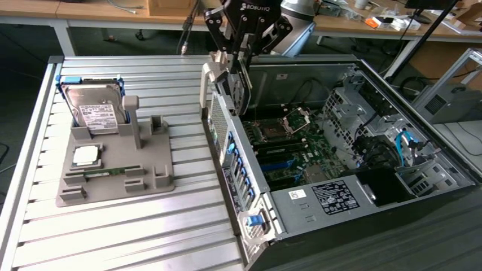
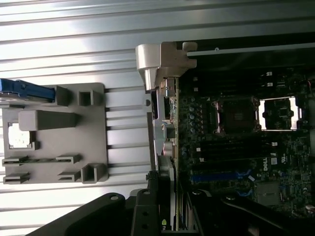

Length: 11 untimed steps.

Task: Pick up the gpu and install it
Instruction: 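Pick up the gpu and move the gpu toward the slot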

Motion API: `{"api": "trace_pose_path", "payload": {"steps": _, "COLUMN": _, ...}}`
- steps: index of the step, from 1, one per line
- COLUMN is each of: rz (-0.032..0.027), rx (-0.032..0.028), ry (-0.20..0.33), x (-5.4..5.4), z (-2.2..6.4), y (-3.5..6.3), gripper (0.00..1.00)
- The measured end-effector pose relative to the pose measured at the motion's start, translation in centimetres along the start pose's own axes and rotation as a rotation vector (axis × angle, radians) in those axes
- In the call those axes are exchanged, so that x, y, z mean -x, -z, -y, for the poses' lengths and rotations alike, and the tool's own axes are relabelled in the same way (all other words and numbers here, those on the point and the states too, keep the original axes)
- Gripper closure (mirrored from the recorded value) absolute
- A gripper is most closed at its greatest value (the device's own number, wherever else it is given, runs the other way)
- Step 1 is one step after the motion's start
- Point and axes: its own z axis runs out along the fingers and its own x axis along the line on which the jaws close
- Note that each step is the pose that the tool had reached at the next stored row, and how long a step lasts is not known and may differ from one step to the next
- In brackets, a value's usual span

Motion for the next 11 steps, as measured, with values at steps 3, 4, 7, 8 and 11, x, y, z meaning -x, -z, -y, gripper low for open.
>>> {"api": "trace_pose_path", "payload": {"steps": 3, "rz": -0.0008, "rx": -0.0002, "ry": 0.0, "x": 0.33, "z": 0.01, "y": 0.0, "gripper": 0.73}}
{"api": "trace_pose_path", "payload": {"steps": 4, "rz": -0.001, "rx": -0.0001, "ry": 0.0, "x": 0.44, "z": 0.01, "y": -0.01, "gripper": 0.73}}
{"api": "trace_pose_path", "payload": {"steps": 7, "rz": -0.0016, "rx": -0.0001, "ry": 0.0, "x": 0.71, "z": 0.01, "y": -0.01, "gripper": 0.73}}
{"api": "trace_pose_path", "payload": {"steps": 8, "rz": -0.0018, "rx": -0.0001, "ry": 0.0, "x": 0.83, "z": 0.01, "y": -0.01, "gripper": 0.73}}
{"api": "trace_pose_path", "payload": {"steps": 11, "rz": -0.0024, "rx": -0.0002, "ry": 0.0, "x": 1.09, "z": 0.02, "y": -0.02, "gripper": 0.73}}
